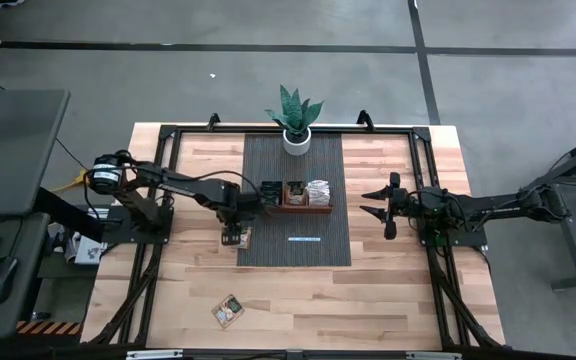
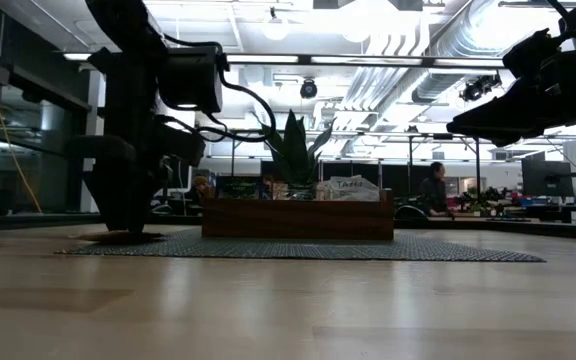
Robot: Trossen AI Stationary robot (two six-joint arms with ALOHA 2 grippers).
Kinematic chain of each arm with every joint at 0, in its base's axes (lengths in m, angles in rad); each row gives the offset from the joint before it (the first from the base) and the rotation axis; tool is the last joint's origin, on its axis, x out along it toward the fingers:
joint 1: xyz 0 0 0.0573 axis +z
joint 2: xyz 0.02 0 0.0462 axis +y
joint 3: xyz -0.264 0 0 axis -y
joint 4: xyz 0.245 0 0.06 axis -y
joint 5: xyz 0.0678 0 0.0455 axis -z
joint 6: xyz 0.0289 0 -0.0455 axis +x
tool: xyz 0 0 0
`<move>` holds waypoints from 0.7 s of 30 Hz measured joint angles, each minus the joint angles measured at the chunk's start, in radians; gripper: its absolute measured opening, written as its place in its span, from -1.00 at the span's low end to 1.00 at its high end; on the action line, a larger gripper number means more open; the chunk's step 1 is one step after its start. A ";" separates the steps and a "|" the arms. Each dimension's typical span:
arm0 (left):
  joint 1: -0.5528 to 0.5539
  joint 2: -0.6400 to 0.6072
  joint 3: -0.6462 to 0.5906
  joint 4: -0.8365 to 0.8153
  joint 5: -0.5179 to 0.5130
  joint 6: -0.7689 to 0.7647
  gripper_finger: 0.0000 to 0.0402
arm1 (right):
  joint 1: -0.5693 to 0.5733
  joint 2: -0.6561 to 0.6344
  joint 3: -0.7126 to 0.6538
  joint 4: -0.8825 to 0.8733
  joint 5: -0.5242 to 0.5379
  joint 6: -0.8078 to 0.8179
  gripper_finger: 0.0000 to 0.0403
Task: Pick & Place Tea
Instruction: Put the brown tea bag into the middle section of the wooden organizer
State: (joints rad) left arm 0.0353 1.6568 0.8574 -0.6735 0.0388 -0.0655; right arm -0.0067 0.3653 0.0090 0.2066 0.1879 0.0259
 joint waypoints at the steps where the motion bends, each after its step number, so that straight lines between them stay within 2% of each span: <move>1: -0.007 0.000 0.000 0.001 -0.009 0.000 0.16 | 0.000 0.000 0.000 0.000 0.000 0.000 -0.22; 8: -0.018 0.001 0.000 0.020 0.000 -0.016 0.13 | 0.000 0.000 0.000 0.000 0.000 0.000 -0.23; 21: -0.017 0.022 0.002 0.043 0.030 -0.019 -0.26 | 0.000 0.000 0.000 0.000 0.000 0.000 -0.23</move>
State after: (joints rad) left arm 0.0181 1.6791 0.8589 -0.6306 0.0691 -0.0846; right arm -0.0067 0.3651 0.0088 0.2066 0.1875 0.0257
